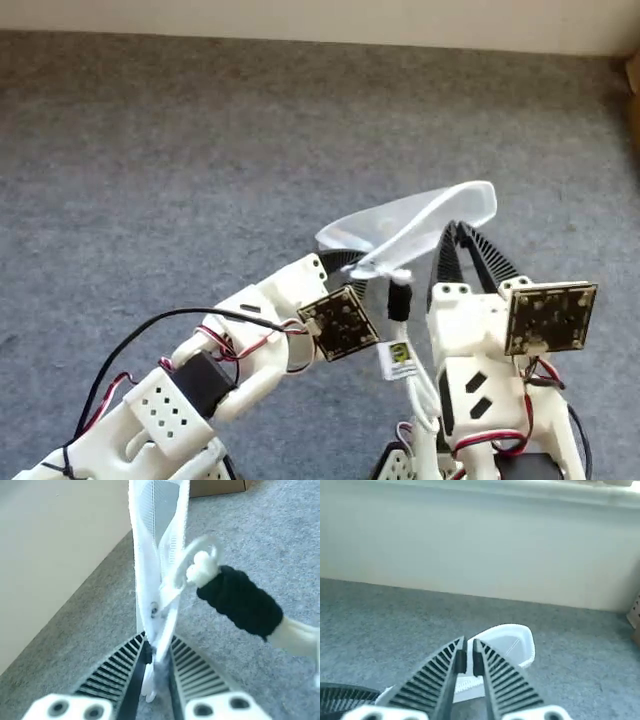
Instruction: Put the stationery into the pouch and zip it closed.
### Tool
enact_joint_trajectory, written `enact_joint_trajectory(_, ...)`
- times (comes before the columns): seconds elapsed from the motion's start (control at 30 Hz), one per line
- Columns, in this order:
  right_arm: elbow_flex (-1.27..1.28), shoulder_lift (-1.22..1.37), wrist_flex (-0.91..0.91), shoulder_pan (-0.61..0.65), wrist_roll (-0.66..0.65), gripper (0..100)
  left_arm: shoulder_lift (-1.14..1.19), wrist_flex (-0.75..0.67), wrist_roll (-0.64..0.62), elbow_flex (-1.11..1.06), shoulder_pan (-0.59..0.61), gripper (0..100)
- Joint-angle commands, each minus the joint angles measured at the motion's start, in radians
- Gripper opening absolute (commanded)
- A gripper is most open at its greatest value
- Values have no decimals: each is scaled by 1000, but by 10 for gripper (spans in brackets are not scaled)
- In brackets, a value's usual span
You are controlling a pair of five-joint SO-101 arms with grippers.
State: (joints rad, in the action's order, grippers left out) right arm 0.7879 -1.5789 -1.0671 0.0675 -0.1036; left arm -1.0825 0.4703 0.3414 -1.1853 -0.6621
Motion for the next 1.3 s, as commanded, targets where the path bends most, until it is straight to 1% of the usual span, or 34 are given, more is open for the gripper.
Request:
enact_joint_trajectory(0.0, -56, -7, 53, -16, 0, 5, -7, 20, -11, -1, 38, 6)
enact_joint_trajectory(0.17, -56, -7, 38, -16, -2, 5, -7, 20, -11, 4, 67, 6)
enact_joint_trajectory(0.27, -64, -5, -13, -10, -3, 8, -7, 20, -11, 4, 67, 6)
enact_joint_trajectory(0.33, -64, -5, -62, -10, -3, 41, -7, 20, -11, 4, 67, 6)
enact_joint_trajectory(0.4, -65, -2, -116, -7, -3, 107, -7, 20, -11, 4, 67, 6)
enact_joint_trajectory(0.43, -65, 1, -137, 10, -3, 135, -7, 20, -11, 4, 67, 6)
enact_joint_trajectory(0.5, -59, 2, -177, 85, -3, 171, -7, 20, -11, 4, 67, 6)
enact_joint_trajectory(0.63, -62, 2, -260, 274, -5, 173, -7, 20, -11, 4, 67, 6)
enact_joint_trajectory(0.77, -61, 2, -297, 395, 0, 173, -7, 20, -11, 4, 67, 6)
enact_joint_trajectory(0.87, -56, 4, -280, 440, 0, 176, -7, 20, -11, 4, 67, 6)
enact_joint_trajectory(1.2, -39, 4, -302, 449, 5, 178, -7, 20, -9, 2, 67, 6)
enact_joint_trajectory(1.27, -38, 4, -309, 484, -2, 178, -7, 20, -9, 1, 67, 6)
